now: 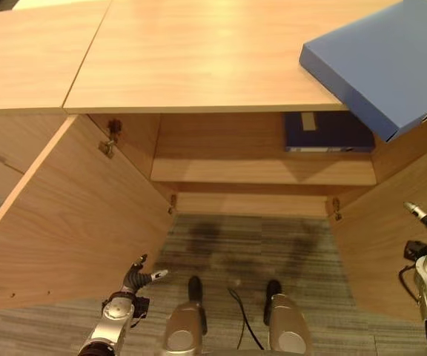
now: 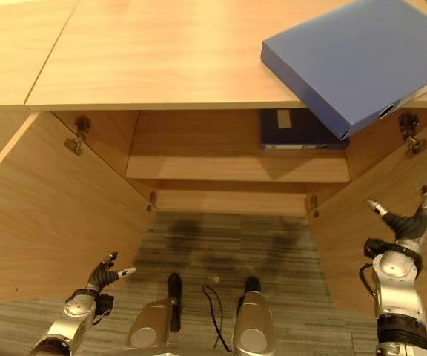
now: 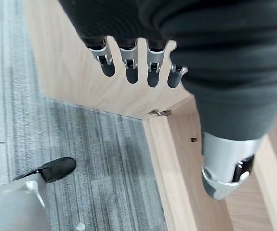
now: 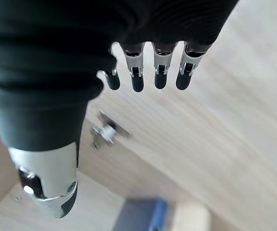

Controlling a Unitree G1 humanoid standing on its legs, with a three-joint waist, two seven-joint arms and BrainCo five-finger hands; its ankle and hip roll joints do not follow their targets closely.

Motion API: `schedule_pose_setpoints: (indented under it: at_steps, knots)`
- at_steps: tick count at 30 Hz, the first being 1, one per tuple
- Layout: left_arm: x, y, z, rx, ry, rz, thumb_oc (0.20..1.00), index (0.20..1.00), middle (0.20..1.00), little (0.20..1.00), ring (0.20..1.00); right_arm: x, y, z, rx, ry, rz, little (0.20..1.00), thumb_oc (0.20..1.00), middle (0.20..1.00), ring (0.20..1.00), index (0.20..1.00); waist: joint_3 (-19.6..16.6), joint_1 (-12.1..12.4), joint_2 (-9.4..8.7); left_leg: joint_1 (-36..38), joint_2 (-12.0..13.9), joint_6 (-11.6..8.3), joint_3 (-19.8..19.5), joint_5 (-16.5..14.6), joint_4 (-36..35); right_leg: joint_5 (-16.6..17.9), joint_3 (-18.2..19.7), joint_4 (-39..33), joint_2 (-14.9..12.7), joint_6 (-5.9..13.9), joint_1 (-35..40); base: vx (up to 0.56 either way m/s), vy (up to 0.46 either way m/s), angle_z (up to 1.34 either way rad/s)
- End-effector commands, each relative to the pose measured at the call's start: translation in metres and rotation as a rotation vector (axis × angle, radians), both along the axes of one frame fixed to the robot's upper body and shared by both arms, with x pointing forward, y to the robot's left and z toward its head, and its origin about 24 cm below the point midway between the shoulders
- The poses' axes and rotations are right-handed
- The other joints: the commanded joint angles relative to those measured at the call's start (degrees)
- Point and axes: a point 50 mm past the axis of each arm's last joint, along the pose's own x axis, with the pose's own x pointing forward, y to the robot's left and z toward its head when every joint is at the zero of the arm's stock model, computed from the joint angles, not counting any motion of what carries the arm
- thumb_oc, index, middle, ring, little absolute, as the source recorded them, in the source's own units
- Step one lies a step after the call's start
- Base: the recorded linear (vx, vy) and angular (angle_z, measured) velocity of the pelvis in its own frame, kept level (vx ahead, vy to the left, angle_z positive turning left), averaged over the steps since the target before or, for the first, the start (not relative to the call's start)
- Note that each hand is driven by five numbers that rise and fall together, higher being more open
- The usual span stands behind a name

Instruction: Put the empty folder in the office cabinet

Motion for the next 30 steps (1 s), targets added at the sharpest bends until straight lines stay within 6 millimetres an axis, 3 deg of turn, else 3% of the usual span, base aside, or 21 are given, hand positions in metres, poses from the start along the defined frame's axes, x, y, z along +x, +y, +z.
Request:
schedule_pose_setpoints:
  at_steps: [1, 5, 6, 12, 19, 30]
  knots:
    - [0.017, 0.001, 0.018, 0.03, -0.125, -0.007, 1.0, 1.0, 1.0, 1.0, 1.0, -0.001, -0.004, 0.074, -0.358, -0.157, -0.066, 1.0, 1.0, 1.0, 1.0, 1.0, -0.63, 0.11, -1.12, -1.34, 2.6, -1.46, -2.58, -8.25, 9.39, -2.61, -1.12, 1.27, 0.76, 1.88, 3.24, 0.0, 0.0, 0.0]
    - [0.017, 0.0, 0.019, 0.041, -0.133, -0.018, 1.0, 1.0, 1.0, 1.0, 1.0, -0.001, -0.003, 0.095, -0.508, -0.158, -0.12, 1.0, 1.0, 1.0, 1.0, 1.0, 0.11, 0.34, -0.89, -2.37, 2.68, -1.4, -2.63, -8.99, 11.1, -3.22, -0.85, 2.75, 0.67, 1.62, 2.3, 0.0, -0.001, 0.01]
    - [0.016, 0.002, 0.02, 0.067, -0.141, -0.021, 1.0, 1.0, 1.0, 1.0, 1.0, -0.006, -0.007, 0.112, -0.712, -0.099, -0.222, 1.0, 1.0, 1.0, 1.0, 1.0, 0.86, 0.43, -1.01, -2.84, 2.81, -1.44, -2.8, -10.19, 12.62, -4.4, -0.53, 4.28, 0.64, 1.45, 1.68, 0.0, 0.0, 0.0]
    - [0.018, -0.002, 0.02, 0.084, -0.153, -0.031, 1.0, 1.0, 1.0, 1.0, 1.0, -0.011, -0.012, 0.131, -0.89, -0.073, -0.367, 1.0, 1.0, 1.0, 1.0, 1.0, 1.31, 0.35, -1.13, -3.93, 2.98, -1.51, -2.95, -10.27, 13.86, -4.15, -0.45, 4.9, 0.51, 1.39, 0.89, 0.0, 0.0, 0.0]
    - [0.021, -0.002, 0.024, 0.082, -0.172, -0.042, 1.0, 1.0, 1.0, 1.0, 1.0, -0.001, -0.007, 0.146, -0.945, -0.067, -0.354, 1.0, 1.0, 1.0, 1.0, 1.0, 1.37, 0.65, -1.45, -4.33, 3.34, -1.85, -3.13, -10.22, 14.07, -3.9, -0.37, 5.01, 0.39, 1.49, 0.54, 0.0, 0.0, 0.0]
    - [0.024, 0.0, 0.026, 0.064, -0.181, -0.014, 1.0, 1.0, 1.0, 1.0, 1.0, 0.022, 0.013, 0.137, -0.91, -0.063, -0.205, 1.0, 1.0, 1.0, 1.0, 1.0, 1.99, 1.19, -1.65, -3.89, 3.75, -2.11, -3.39, -10.26, 14.45, -4.65, -0.57, 5.87, 0.52, 1.2, 1.16, 0.0, 0.0, 0.0]
